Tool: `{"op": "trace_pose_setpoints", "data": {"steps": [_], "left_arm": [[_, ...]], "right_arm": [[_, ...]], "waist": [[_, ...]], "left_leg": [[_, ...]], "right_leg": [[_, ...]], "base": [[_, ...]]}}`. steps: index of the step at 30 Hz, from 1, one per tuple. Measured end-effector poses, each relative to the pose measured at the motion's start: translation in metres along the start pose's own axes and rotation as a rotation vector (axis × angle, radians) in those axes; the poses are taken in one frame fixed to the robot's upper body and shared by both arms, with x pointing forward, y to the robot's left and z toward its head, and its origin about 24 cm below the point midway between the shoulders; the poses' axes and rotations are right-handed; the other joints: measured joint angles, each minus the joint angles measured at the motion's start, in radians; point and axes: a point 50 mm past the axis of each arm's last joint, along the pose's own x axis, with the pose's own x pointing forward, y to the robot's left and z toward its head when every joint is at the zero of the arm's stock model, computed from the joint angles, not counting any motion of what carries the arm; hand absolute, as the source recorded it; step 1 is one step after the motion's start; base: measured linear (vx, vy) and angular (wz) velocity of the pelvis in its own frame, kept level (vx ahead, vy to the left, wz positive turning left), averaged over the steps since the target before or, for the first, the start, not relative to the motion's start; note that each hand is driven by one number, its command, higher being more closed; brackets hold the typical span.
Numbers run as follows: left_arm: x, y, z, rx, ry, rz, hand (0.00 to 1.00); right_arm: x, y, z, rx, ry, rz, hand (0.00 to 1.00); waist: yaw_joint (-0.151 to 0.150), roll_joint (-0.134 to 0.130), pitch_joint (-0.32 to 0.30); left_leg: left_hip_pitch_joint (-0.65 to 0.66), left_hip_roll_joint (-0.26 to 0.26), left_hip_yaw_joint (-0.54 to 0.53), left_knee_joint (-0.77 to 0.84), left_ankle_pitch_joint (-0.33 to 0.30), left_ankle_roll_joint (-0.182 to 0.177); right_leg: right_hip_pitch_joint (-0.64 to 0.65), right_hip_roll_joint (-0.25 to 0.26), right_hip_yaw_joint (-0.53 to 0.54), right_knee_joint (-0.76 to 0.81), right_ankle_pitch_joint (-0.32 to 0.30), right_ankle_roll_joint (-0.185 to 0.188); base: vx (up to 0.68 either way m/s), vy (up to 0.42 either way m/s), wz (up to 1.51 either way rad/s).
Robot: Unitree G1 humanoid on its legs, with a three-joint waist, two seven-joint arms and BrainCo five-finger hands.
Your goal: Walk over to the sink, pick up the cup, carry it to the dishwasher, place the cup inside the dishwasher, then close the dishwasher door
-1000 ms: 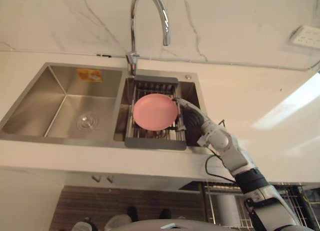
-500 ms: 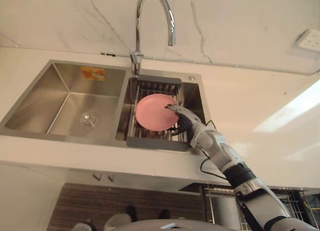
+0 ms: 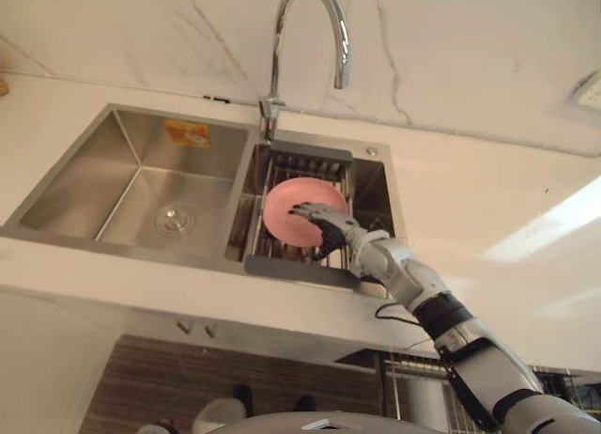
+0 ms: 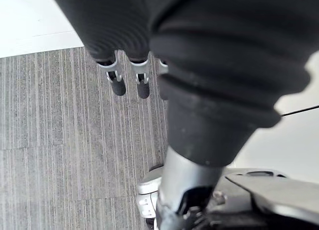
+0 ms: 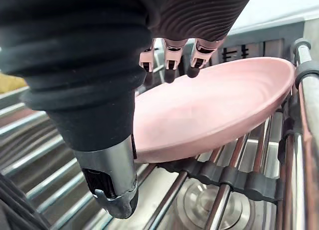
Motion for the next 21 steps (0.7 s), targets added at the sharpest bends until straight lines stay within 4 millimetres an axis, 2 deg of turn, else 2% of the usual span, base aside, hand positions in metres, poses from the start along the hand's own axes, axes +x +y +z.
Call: {"op": "trace_pose_setpoints", "data": {"steps": [7, 14, 21], "left_arm": [[0.000, -0.001, -0.002, 0.005, 0.004, -0.011, 0.00], [-0.001, 0.000, 0.004, 0.038, -0.029, 0.001, 0.00], [-0.002, -0.001, 0.006, 0.045, -0.038, -0.014, 0.00]], "right_arm": [[0.004, -0.008, 0.001, -0.033, -0.022, -0.007, 0.00], [0.004, 0.002, -0.009, -0.043, 0.008, 0.093, 0.00], [0.002, 0.007, -0.016, -0.047, 0.029, 0.121, 0.00]], "waist": [[0.006, -0.011, 0.012], [0.026, -0.012, 0.027], [0.027, -0.007, 0.036]], "left_leg": [[-0.001, -0.003, -0.019, 0.000, 0.003, 0.005], [0.000, -0.004, -0.025, -0.001, 0.005, 0.008], [0.014, -0.003, -0.023, -0.001, 0.004, 0.007]], "right_leg": [[0.008, -0.001, -0.019, -0.003, -0.002, 0.002], [0.010, -0.001, -0.023, -0.001, -0.003, 0.004], [0.018, -0.002, -0.018, 0.004, -0.004, 0.004]], "base": [[0.01, 0.022, 0.08], [0.00, 0.016, 0.02], [0.00, 0.000, 0.00]]}}
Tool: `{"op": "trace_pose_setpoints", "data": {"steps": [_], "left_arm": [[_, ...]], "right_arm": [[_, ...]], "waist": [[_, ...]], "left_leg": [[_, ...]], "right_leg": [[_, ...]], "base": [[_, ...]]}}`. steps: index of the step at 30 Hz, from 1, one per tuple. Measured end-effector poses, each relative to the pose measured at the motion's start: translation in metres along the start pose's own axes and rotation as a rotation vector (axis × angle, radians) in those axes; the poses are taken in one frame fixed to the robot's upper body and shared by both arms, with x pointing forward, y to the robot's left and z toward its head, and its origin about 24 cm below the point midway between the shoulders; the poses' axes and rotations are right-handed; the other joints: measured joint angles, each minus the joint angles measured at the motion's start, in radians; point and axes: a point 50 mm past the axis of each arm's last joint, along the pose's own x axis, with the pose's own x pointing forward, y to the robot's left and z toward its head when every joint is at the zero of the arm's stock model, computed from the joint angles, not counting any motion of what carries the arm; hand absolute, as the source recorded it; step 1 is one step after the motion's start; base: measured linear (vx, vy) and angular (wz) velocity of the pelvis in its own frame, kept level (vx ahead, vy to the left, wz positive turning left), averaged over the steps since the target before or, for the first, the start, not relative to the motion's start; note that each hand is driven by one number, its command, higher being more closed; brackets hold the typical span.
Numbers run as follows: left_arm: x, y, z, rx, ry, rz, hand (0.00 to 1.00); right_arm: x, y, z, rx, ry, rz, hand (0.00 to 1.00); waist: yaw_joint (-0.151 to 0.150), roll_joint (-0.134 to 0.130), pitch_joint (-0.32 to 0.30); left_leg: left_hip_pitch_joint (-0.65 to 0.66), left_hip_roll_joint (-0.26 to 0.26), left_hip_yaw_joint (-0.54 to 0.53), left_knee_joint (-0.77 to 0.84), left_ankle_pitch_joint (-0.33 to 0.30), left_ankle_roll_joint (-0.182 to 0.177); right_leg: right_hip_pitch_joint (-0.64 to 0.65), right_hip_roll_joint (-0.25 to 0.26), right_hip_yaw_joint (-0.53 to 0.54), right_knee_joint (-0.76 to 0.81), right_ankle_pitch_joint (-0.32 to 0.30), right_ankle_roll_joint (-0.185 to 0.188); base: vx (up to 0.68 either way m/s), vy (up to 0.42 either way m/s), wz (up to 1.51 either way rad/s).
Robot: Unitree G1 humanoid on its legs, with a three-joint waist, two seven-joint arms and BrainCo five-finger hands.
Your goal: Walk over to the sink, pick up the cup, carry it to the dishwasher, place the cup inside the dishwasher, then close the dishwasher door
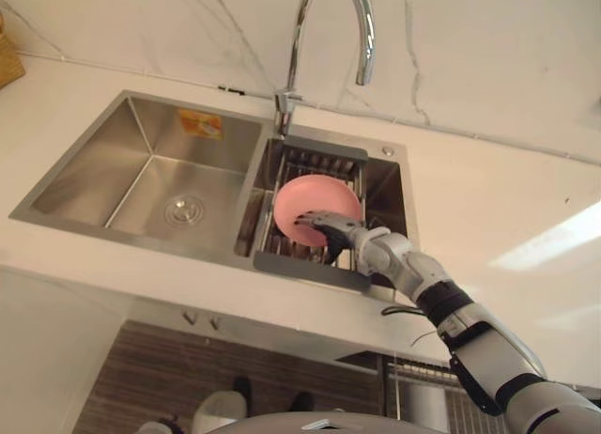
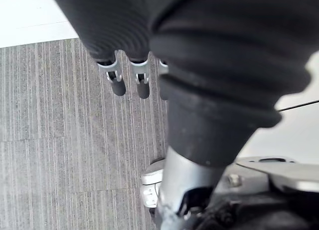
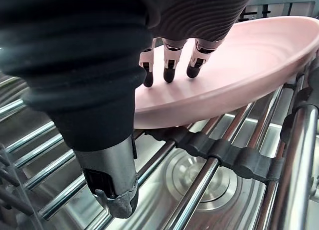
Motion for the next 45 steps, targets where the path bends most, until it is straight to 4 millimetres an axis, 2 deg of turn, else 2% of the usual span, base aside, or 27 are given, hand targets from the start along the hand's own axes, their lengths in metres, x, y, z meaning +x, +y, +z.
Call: {"op": "trace_pose_setpoints", "data": {"steps": [7, 12, 14, 26, 37, 38, 45], "left_arm": [[0.000, 0.000, 0.001, 0.007, -0.002, -0.001, 0.00], [0.000, -0.001, 0.002, 0.033, -0.005, -0.003, 0.00], [0.000, -0.002, 0.002, 0.033, -0.007, -0.003, 0.00], [0.000, -0.002, 0.003, 0.048, -0.027, 0.006, 0.00], [0.000, -0.001, 0.003, -0.012, -0.056, 0.017, 0.00], [0.000, -0.001, 0.003, -0.013, -0.060, 0.018, 0.00], [0.000, -0.001, 0.003, -0.018, -0.063, 0.020, 0.00]], "right_arm": [[-0.001, 0.003, -0.008, 0.008, 0.056, -0.028, 0.00], [-0.004, 0.002, -0.019, -0.046, 0.146, -0.121, 0.00], [-0.009, 0.008, -0.025, -0.052, 0.189, -0.176, 0.00], [-0.017, 0.018, -0.026, -0.112, 0.254, -0.389, 0.00], [-0.027, 0.006, -0.041, -0.126, 0.300, -0.461, 0.00], [-0.027, 0.005, -0.042, -0.126, 0.303, -0.468, 0.00], [-0.029, -0.002, -0.049, -0.101, 0.308, -0.504, 0.00]], "waist": [[0.005, 0.001, 0.001], [0.004, 0.004, 0.003], [0.005, 0.005, 0.004], [0.004, 0.016, 0.010], [0.023, 0.019, 0.025], [0.023, 0.027, 0.033], [0.040, 0.019, 0.045]], "left_leg": [[0.001, 0.001, 0.011, 0.001, 0.000, 0.000], [0.000, 0.002, 0.025, 0.001, 0.000, 0.001], [-0.001, 0.003, 0.025, 0.001, 0.000, 0.001], [-0.017, 0.002, -0.006, 0.001, 0.002, 0.004], [-0.074, -0.001, -0.054, 0.000, 0.019, 0.007], [-0.078, -0.001, -0.059, 0.000, 0.021, 0.006], [-0.093, 0.004, -0.063, 0.001, 0.031, 0.001]], "right_leg": [[-0.002, -0.001, 0.009, 0.006, 0.000, 0.000], [-0.013, -0.002, 0.025, 0.014, -0.005, 0.002], [-0.013, -0.001, 0.025, 0.015, -0.007, 0.001], [-0.021, -0.002, -0.004, 0.022, -0.018, -0.002], [-0.059, -0.007, -0.060, 0.030, -0.026, 0.002], [-0.062, -0.007, -0.063, 0.031, -0.026, 0.001], [-0.070, -0.006, -0.085, 0.033, -0.026, 0.000]], "base": [[0.00, 0.003, -0.02], [0.00, 0.020, -0.09], [0.00, 0.000, 0.00], [0.02, 0.009, 0.06], [-0.01, 0.020, 0.12], [-0.04, 0.026, 0.18], [-0.03, 0.020, 0.02]]}}
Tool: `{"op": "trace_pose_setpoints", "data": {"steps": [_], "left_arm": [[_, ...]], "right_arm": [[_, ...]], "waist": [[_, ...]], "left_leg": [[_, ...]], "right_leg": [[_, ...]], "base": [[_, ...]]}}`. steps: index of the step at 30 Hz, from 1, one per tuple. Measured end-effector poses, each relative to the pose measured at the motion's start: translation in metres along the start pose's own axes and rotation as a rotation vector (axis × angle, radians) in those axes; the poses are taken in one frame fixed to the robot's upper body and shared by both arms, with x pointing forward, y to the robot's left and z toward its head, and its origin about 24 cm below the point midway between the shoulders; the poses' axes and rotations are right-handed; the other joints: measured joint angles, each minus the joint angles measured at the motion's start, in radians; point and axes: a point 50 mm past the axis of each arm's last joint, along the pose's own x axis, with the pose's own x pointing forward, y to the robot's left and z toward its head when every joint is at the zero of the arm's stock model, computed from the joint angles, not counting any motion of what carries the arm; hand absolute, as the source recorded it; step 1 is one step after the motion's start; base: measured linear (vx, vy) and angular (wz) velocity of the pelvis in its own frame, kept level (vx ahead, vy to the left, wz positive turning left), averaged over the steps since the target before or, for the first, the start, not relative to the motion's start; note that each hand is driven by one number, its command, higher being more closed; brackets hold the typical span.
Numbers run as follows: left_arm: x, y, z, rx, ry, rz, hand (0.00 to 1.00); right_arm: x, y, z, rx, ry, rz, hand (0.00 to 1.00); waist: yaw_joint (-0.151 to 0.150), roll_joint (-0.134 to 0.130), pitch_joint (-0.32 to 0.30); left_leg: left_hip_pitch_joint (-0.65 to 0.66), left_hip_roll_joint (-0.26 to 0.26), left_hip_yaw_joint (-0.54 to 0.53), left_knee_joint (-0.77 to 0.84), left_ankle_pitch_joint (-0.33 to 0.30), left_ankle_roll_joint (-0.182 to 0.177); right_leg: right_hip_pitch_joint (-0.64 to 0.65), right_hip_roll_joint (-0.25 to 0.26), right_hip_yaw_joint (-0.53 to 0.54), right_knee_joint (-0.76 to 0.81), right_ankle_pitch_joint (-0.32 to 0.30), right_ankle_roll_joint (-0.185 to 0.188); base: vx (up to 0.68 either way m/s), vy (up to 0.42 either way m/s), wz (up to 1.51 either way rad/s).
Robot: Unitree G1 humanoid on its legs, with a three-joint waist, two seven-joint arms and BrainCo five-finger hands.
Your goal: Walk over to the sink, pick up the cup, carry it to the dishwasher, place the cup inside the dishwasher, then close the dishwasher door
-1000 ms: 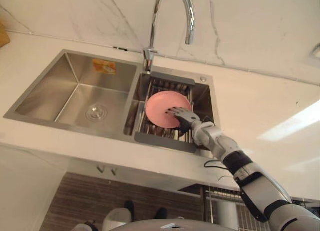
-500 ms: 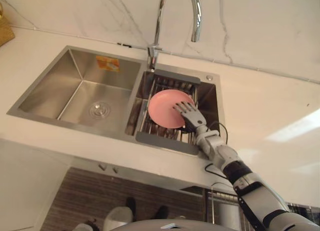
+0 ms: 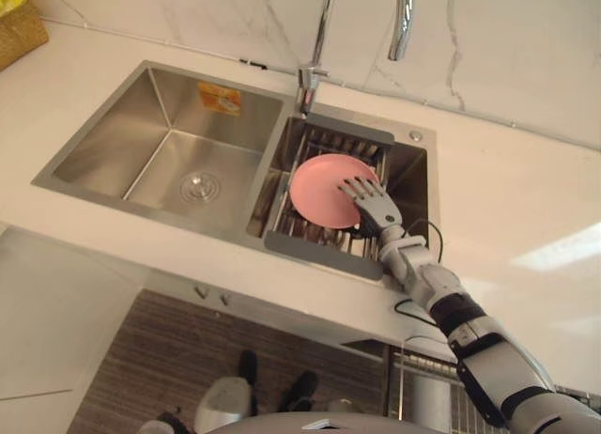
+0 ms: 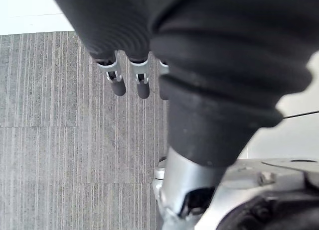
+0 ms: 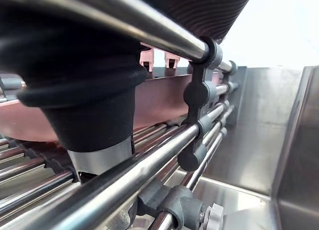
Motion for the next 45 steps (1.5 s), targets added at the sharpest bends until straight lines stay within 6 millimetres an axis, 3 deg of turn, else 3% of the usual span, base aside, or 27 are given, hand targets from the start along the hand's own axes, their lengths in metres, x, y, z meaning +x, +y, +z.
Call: {"op": "trace_pose_setpoints", "data": {"steps": [19, 22, 26, 28, 39, 45], "left_arm": [[-0.001, -0.001, -0.009, -0.079, 0.031, 0.012, 0.00], [-0.001, -0.003, -0.009, -0.097, 0.028, 0.012, 0.00], [-0.002, -0.007, -0.011, -0.102, 0.031, 0.006, 0.00], [-0.002, -0.007, -0.012, -0.103, 0.035, 0.007, 0.00], [-0.003, -0.010, -0.012, -0.106, 0.039, 0.000, 0.00], [-0.003, -0.006, -0.014, -0.100, 0.045, 0.009, 0.00]], "right_arm": [[-0.007, -0.010, 0.007, 0.059, -0.030, -0.088, 0.00], [-0.010, -0.017, 0.007, 0.113, -0.016, -0.155, 0.00], [-0.010, -0.044, -0.002, 0.237, 0.106, -0.431, 0.00], [-0.011, -0.048, -0.007, 0.243, 0.131, -0.472, 0.00], [-0.016, -0.040, 0.005, 0.252, 0.076, -0.350, 0.00], [-0.015, -0.031, 0.015, 0.255, 0.031, -0.245, 0.00]], "waist": [[-0.015, 0.013, 0.020], [-0.016, 0.020, 0.024], [-0.018, 0.040, 0.030], [-0.018, 0.043, 0.029], [-0.030, 0.039, 0.024], [-0.031, 0.016, 0.002]], "left_leg": [[0.024, 0.002, 0.004, 0.000, 0.006, 0.009], [0.025, 0.003, 0.006, 0.000, 0.006, 0.009], [0.030, 0.004, 0.020, 0.000, 0.005, 0.008], [0.039, 0.004, 0.026, -0.001, 0.003, 0.005], [0.043, 0.007, 0.029, -0.002, 0.003, 0.004], [0.054, 0.007, 0.029, -0.006, 0.003, 0.004]], "right_leg": [[0.016, 0.001, 0.011, 0.017, 0.004, -0.010], [0.016, 0.001, 0.013, 0.017, 0.004, -0.011], [0.014, 0.001, 0.028, 0.019, 0.009, -0.017], [0.020, 0.001, 0.032, 0.019, 0.009, -0.017], [0.024, 0.004, 0.033, 0.016, 0.010, -0.018], [0.035, 0.005, 0.032, 0.012, 0.010, -0.018]], "base": [[0.02, 0.016, 0.00], [0.01, 0.023, -0.01], [0.01, 0.050, -0.09], [0.02, 0.037, -0.10], [0.02, 0.032, -0.01], [0.03, 0.036, 0.00]]}}
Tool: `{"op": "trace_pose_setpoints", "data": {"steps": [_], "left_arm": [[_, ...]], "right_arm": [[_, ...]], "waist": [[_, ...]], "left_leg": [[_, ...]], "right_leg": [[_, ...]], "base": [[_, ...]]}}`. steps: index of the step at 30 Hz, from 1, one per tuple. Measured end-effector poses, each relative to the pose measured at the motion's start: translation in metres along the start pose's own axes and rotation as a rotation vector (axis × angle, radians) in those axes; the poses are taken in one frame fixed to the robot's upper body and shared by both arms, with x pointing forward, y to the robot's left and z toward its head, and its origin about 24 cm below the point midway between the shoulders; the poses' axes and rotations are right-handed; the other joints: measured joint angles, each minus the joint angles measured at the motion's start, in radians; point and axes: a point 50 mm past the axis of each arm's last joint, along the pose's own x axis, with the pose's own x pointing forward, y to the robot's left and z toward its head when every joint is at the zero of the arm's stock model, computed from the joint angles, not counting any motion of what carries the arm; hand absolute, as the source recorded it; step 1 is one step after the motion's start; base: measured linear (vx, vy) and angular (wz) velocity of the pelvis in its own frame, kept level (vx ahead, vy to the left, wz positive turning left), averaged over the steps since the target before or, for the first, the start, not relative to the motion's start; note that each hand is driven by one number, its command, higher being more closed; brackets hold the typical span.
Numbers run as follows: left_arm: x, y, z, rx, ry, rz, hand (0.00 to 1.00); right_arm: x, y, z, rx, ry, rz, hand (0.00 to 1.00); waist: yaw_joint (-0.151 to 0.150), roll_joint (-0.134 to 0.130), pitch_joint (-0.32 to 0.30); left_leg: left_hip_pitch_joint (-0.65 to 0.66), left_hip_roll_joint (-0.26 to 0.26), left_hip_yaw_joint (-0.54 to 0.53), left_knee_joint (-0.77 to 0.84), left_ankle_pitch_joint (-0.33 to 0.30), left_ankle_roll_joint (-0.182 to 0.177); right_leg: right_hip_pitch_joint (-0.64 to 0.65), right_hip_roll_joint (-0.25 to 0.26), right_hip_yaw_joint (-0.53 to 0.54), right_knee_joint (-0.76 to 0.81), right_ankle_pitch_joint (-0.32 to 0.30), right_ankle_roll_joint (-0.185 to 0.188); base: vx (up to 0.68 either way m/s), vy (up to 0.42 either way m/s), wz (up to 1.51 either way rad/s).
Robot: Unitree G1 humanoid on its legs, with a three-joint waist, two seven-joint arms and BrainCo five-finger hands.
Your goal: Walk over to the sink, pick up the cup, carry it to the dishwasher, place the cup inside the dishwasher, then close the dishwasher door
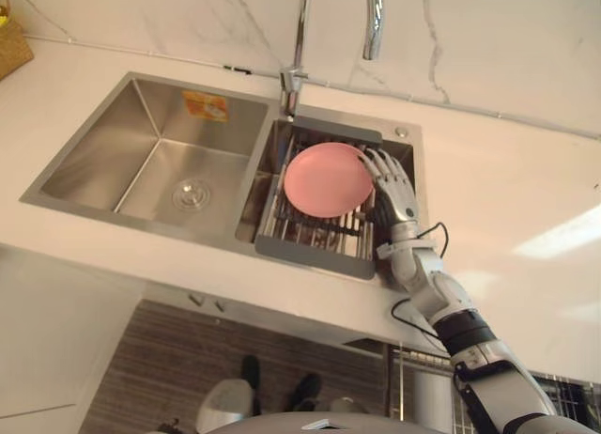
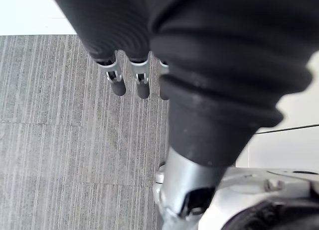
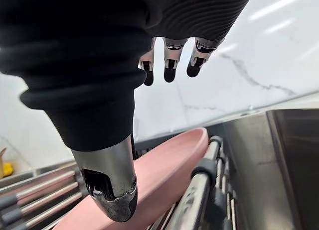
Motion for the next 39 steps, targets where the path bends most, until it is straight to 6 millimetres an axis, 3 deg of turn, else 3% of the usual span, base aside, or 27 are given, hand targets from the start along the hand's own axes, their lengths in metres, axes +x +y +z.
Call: {"op": "trace_pose_setpoints", "data": {"steps": [12, 22, 34, 39], "left_arm": [[0.000, 0.001, -0.004, 0.003, 0.011, 0.000, 0.00], [0.000, 0.003, -0.005, 0.005, 0.014, 0.006, 0.00], [0.000, 0.003, -0.006, 0.005, 0.017, 0.007, 0.00], [0.000, 0.003, -0.007, 0.005, 0.022, 0.006, 0.00]], "right_arm": [[-0.001, 0.008, 0.011, 0.189, -0.040, 0.096, 0.00], [-0.007, 0.014, 0.030, 0.414, -0.061, 0.142, 0.00], [-0.009, 0.022, 0.030, 0.268, -0.092, 0.254, 0.00], [-0.008, 0.021, 0.025, 0.099, -0.096, 0.228, 0.00]], "waist": [[0.010, -0.010, -0.012], [-0.006, -0.019, -0.024], [-0.007, -0.018, -0.026], [-0.004, -0.018, -0.027]], "left_leg": [[0.004, -0.001, -0.001, -0.016, 0.007, 0.003], [0.006, -0.001, 0.006, -0.016, 0.006, 0.001], [0.018, 0.002, 0.026, -0.013, -0.004, -0.011], [0.016, 0.002, 0.026, -0.013, -0.004, -0.011]], "right_leg": [[-0.002, 0.000, -0.003, -0.001, -0.001, 0.001], [-0.004, 0.000, 0.006, 0.002, 0.000, 0.000], [-0.002, 0.001, 0.028, -0.001, -0.004, 0.005], [-0.003, 0.000, 0.027, -0.001, -0.004, 0.005]], "base": [[0.01, 0.037, 0.01], [0.02, 0.031, -0.03], [0.00, 0.030, -0.05], [0.01, 0.027, 0.00]]}}
